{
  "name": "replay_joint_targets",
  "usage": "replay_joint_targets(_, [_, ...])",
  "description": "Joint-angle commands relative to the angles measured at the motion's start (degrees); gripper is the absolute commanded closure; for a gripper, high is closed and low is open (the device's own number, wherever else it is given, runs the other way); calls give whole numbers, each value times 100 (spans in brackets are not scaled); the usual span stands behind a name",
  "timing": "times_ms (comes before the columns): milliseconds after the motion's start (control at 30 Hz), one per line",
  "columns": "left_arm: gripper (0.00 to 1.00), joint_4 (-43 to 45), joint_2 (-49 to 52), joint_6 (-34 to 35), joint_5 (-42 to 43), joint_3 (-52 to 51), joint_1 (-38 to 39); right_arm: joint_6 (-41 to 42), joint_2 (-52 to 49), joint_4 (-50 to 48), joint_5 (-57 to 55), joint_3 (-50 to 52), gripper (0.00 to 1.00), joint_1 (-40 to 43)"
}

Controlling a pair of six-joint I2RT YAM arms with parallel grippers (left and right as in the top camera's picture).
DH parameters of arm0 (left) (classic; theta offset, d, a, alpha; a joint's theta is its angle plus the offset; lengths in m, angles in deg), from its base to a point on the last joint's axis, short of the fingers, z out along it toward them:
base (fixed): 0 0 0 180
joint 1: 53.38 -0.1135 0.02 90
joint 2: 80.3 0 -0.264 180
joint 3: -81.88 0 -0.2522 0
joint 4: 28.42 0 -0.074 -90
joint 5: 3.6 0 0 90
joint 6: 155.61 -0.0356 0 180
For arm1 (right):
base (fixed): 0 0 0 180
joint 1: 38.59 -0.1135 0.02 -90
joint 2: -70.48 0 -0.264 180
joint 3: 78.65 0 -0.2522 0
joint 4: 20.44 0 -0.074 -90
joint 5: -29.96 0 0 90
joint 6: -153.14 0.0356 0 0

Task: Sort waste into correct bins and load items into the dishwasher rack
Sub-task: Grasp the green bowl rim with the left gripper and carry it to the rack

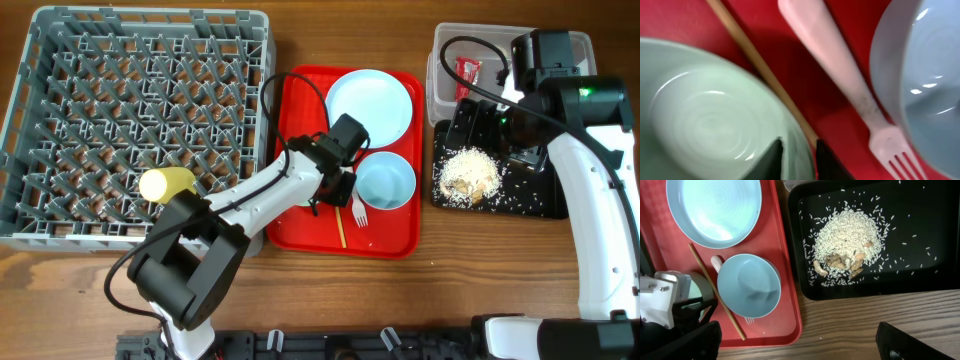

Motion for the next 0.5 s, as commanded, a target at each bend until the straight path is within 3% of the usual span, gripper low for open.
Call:
replay_joint_targets(0, [94,42,55,4,-85,-94,26,-52,120,20,-116,-131,0,7])
replay_joint_targets(167, [96,-221,28,4,-79,238,26,-52,120,52,-118,-133,0,7])
replay_joint_targets(333, [96,-1390,-413,-87,-83,1547,-39,-50,120,48,-116,-133,0,7])
replay_joint_targets(467, [96,-1464,-1049,-219,-57,2122,-503,-55,120,50,-118,-133,0,7])
